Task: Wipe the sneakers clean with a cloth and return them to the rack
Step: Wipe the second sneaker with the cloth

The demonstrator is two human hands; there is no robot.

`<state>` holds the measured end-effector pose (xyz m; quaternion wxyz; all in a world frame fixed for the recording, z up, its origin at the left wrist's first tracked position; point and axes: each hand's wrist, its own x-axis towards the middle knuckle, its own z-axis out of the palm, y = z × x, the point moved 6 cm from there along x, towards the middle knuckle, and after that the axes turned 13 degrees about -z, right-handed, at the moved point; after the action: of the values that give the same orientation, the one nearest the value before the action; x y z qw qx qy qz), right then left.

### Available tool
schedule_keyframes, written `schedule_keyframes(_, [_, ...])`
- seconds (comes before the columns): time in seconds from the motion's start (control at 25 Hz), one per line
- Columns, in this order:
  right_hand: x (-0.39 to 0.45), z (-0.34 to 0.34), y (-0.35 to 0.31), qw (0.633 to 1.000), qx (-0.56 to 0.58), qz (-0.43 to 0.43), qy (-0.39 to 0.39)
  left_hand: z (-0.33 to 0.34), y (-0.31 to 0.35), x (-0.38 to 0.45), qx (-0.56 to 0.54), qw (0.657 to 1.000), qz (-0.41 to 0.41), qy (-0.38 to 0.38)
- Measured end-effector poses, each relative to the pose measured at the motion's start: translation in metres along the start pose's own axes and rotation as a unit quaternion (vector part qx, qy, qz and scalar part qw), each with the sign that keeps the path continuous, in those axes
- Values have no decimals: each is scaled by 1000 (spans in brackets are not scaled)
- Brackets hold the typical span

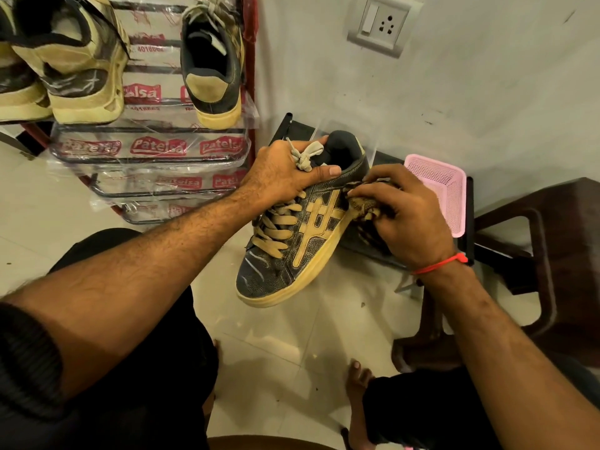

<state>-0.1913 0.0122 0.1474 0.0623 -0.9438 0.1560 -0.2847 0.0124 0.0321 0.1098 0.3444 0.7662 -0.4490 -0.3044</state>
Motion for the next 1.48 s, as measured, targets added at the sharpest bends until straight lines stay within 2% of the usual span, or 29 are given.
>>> schedule_keyframes(0.16, [-2, -5, -9, 996, -55, 24, 59, 0, -6, 2, 16, 1000, -15, 6])
schedule_keyframes(0.28, [3, 17, -30, 997, -74, -8, 11, 5, -9, 2, 23, 999, -22, 1])
schedule_keyframes(0.36, [0, 39, -48, 998, -13, -27, -49, 4, -12, 4, -6, 999, -38, 0])
schedule_keyframes(0.44, [-4, 45, -52, 996, 42, -37, -73, -2, -17, 6, -28, 998, -54, 5])
schedule_keyframes(0.56, [-6, 42, -40, 996, 24, -47, -72, -6, -22, 7, -74, 995, -66, 6])
schedule_keyframes(0.72, [-2, 40, -41, 998, 27, -31, -41, 0, -17, 5, -78, 995, -55, 3])
schedule_keyframes(0.8, [-2, 49, -65, 992, 32, -99, -73, 1, -16, 5, -63, 996, -62, 5])
schedule_keyframes(0.88, [-8, 57, -85, 968, 53, -203, -136, 1, -16, 5, -42, 997, -62, 6])
schedule_keyframes(0.96, [-7, 51, -74, 958, 59, -237, -147, 1, -13, 3, -37, 998, -52, -8])
schedule_keyframes(1.08, [0, 25, -25, 990, 17, -133, -48, 4, -5, -1, -68, 997, -23, -32])
schedule_keyframes(1.16, [-1, 16, -12, 998, -23, -61, -1, 5, -1, 0, -76, 997, -17, -20])
schedule_keyframes(1.32, [-4, 19, -17, 998, -57, -20, 14, 5, -2, 2, -66, 998, -19, -11])
schedule_keyframes(1.48, [-4, 2, 7, 994, -72, 56, 65, 6, -5, 0, -57, 998, -20, -11])
